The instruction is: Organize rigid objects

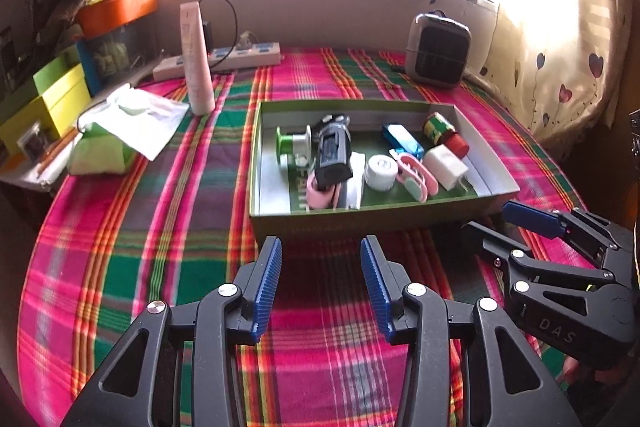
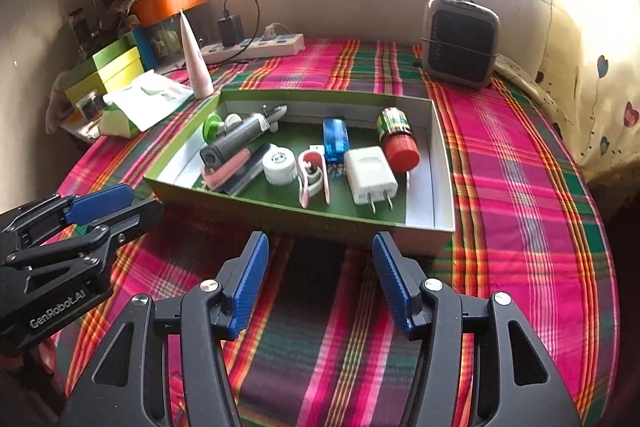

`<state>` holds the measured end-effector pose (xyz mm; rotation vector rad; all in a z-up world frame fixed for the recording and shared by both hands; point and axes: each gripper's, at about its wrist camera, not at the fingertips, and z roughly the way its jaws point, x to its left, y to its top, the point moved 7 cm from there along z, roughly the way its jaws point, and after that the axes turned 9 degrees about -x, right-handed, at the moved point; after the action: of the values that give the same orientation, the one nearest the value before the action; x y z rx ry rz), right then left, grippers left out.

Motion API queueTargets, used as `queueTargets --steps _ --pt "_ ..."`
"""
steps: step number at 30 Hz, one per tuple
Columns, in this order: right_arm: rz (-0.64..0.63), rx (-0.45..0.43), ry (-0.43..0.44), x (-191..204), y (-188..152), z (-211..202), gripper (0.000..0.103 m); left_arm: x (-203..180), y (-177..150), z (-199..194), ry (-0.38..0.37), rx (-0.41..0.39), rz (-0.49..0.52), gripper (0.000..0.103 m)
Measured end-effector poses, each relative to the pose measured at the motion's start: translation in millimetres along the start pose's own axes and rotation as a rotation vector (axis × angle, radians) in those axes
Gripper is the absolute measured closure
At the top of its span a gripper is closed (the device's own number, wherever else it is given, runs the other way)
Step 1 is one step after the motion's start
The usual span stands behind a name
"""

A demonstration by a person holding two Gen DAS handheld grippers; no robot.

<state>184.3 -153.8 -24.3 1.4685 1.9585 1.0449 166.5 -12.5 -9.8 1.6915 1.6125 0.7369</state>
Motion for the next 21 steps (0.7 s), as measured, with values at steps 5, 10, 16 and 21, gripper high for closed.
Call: queueTargets --steps 5,10,16,21 --pt "0.01 0.025 -0.014 -0.3 -10.8 -1.1 0.047 6.4 -12.3 -2.2 0.034 0.017 -0.008 0.062" --pt "0.019 0.049 -0.038 -3.1 -21.1 0.2 0.047 12.5 -27.0 1.4 0.05 0.059 -0.023 0.062" --pt "0.02 0.064 -0.064 -4.3 -28.0 1.4 0.047 13.0 -31.1 2.5 0.057 0.062 -0.028 0.062" --pt "0.021 0.077 -0.087 -6.9 -30.7 3.9 0.047 14.0 -37.0 10.8 0.079 0.091 -0.029 0.062"
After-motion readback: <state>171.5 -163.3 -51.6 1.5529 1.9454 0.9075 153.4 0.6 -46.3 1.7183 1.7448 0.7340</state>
